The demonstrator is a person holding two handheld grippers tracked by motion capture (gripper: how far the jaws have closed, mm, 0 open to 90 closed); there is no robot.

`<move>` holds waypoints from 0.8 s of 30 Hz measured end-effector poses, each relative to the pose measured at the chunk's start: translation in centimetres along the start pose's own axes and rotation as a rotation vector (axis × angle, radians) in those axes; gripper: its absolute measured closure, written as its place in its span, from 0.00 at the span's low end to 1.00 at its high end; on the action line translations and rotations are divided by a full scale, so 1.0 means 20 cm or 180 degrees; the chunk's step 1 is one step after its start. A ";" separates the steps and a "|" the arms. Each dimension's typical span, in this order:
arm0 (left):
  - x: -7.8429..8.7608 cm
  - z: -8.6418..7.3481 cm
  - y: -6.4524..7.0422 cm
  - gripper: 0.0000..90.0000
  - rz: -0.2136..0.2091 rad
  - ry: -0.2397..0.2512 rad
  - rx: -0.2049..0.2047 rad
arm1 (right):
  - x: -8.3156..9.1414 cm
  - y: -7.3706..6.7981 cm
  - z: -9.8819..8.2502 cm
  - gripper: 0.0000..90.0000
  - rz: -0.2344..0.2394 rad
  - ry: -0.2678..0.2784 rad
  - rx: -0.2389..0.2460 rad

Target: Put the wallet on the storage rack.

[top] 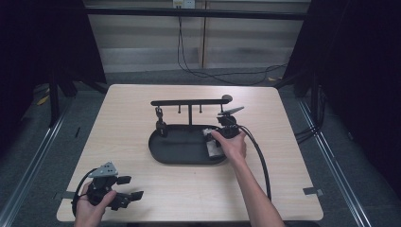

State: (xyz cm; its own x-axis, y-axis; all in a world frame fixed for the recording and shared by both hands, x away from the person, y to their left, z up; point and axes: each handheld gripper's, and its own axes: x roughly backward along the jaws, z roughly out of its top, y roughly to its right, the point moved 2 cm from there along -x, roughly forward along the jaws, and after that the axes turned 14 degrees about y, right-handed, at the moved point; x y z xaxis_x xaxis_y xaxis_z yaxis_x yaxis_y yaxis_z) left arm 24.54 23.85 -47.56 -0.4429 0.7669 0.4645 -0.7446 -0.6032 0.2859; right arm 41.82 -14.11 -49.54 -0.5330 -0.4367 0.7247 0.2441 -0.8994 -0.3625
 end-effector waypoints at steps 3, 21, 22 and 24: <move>0.00 0.00 0.00 0.21 -0.0001 0.0010 0.0005 | 0.00 -0.01 0.00 0.32 -0.0019 -0.0035 0.0036; 0.00 0.01 -0.01 0.21 -0.0032 0.0096 0.0072 | 0.08 0.02 -0.02 0.24 0.0158 0.0182 0.0067; 0.00 0.01 -0.01 0.21 -0.0019 0.0101 0.0079 | 0.09 0.01 -0.02 0.24 0.0162 0.0205 0.0101; 0.00 0.01 -0.01 0.21 -0.0005 0.0109 0.0094 | 0.12 0.02 -0.01 0.23 0.0195 0.0283 0.0157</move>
State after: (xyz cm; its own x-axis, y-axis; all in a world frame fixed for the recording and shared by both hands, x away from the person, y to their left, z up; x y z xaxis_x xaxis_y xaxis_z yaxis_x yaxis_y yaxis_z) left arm 24.77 24.01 -47.45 -0.4591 0.7745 0.4352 -0.7304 -0.6079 0.3115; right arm 40.40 -15.44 -48.08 -0.5852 -0.4896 0.6464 0.3168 -0.8718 -0.3736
